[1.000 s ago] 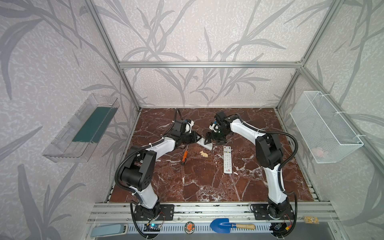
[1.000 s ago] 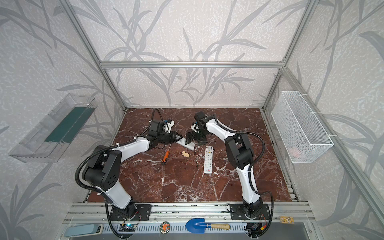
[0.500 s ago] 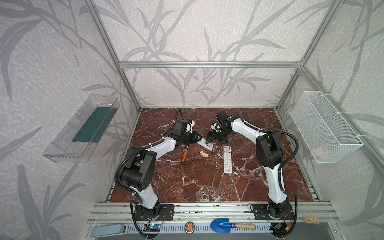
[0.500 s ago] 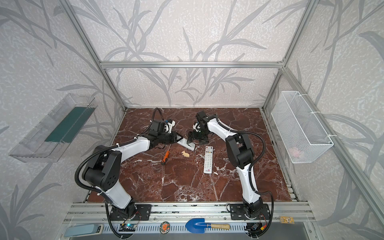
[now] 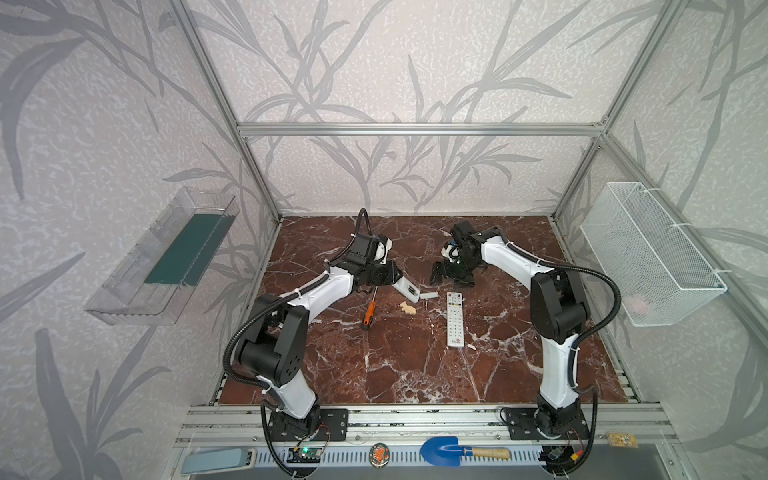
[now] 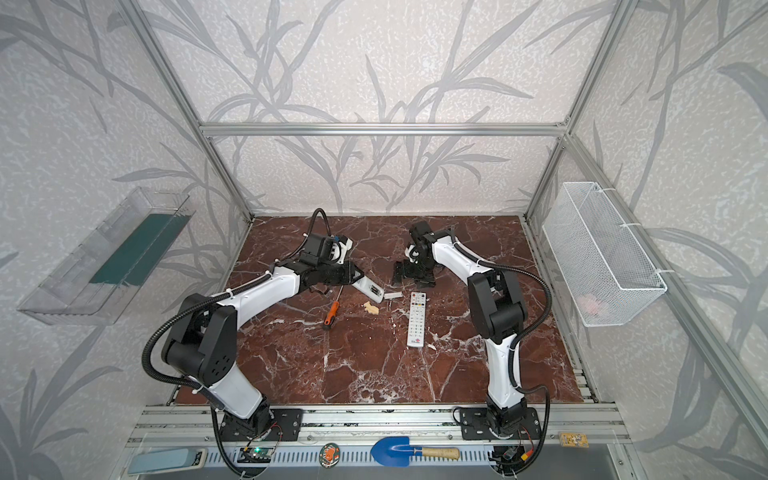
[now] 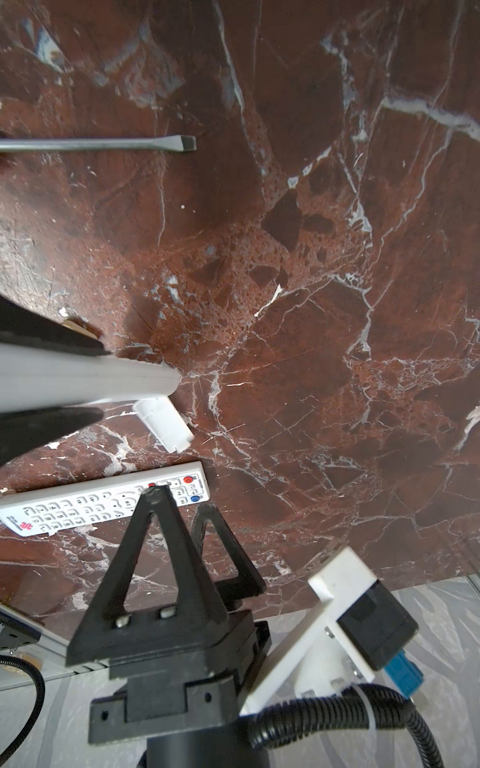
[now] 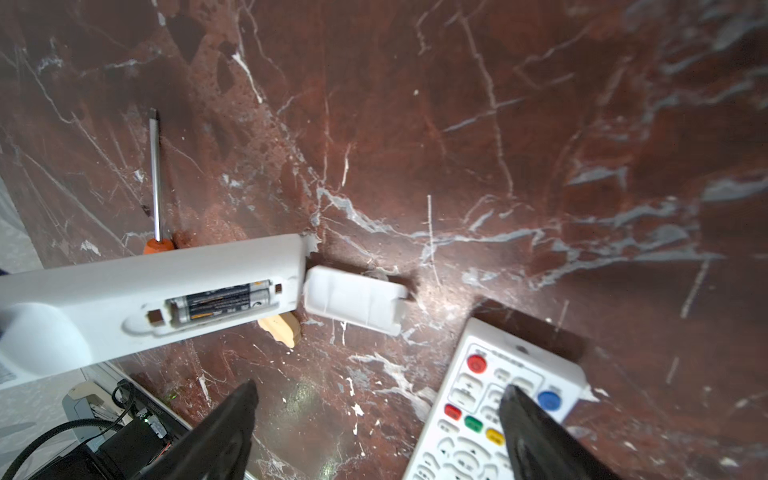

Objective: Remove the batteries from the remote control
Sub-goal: 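Lower the opened remote onto the table and release both grippers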

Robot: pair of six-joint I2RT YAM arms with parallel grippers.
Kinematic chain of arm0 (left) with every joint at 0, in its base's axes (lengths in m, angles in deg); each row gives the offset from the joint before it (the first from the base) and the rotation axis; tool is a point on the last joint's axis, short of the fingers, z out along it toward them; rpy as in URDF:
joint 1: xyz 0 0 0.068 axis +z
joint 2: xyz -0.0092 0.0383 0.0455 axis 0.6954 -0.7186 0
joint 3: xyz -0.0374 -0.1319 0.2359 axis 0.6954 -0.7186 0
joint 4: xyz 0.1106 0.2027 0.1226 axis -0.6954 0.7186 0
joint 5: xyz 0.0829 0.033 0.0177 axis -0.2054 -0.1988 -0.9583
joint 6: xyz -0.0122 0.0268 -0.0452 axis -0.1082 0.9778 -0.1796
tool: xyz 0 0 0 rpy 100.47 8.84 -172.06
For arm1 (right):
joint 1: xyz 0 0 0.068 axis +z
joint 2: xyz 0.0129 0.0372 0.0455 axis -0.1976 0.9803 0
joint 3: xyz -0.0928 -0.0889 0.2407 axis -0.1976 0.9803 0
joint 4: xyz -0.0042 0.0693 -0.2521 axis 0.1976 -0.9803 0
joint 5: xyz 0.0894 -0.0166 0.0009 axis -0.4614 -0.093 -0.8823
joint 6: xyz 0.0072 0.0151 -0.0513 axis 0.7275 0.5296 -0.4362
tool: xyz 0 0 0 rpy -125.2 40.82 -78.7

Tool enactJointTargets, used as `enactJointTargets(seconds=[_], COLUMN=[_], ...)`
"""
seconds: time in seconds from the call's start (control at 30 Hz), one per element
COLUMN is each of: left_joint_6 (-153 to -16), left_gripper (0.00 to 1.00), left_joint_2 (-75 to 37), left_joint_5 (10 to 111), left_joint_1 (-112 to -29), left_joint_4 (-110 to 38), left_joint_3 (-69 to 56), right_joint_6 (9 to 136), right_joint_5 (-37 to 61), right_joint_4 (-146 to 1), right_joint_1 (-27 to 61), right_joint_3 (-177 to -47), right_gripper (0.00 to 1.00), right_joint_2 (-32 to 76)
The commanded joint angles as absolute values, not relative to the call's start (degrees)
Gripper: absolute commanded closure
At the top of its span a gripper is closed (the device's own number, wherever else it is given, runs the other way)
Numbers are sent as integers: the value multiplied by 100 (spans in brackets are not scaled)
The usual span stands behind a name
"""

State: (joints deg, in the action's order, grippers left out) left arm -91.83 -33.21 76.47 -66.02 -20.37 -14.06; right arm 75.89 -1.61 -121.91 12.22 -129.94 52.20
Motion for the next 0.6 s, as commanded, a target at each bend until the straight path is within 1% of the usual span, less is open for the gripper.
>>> enactJointTargets(seconds=[0.0, 0.17, 0.3, 0.4, 0.5, 0.57], left_joint_6=[-8962, -9186, -9437, -9697, -9752, -9724], left_gripper=[100, 100, 100, 93, 85, 84], left_joint_2=[-3308, -3451, -3791, -4105, -4324, -4440], left_joint_5=[7357, 7752, 8260, 8656, 8756, 8802], left_joint_1=[-6656, -6639, -6527, -6396, -6315, -6263], left_joint_4=[-1631, -1933, -2158, -2245, -2278, -2274], left_joint_3=[-1323, -1340, -1267, -1149, -1005, -905], right_joint_6=[7544, 7424, 7325, 7271, 7219, 7208], right_joint_5=[-225, -301, -350, -396, -405, -405], right_joint_4=[-12292, -12310, -12328, -12291, -12308, -12299], right_joint_1=[1275, 1273, 1244, 1222, 1199, 1173], right_joint_3=[-13006, -13007, -12943, -12841, -12747, -12642], right_gripper=[10, 10, 10, 10, 10, 10], right_joint_2=[4880, 4770, 4664, 4542, 4429, 4357])
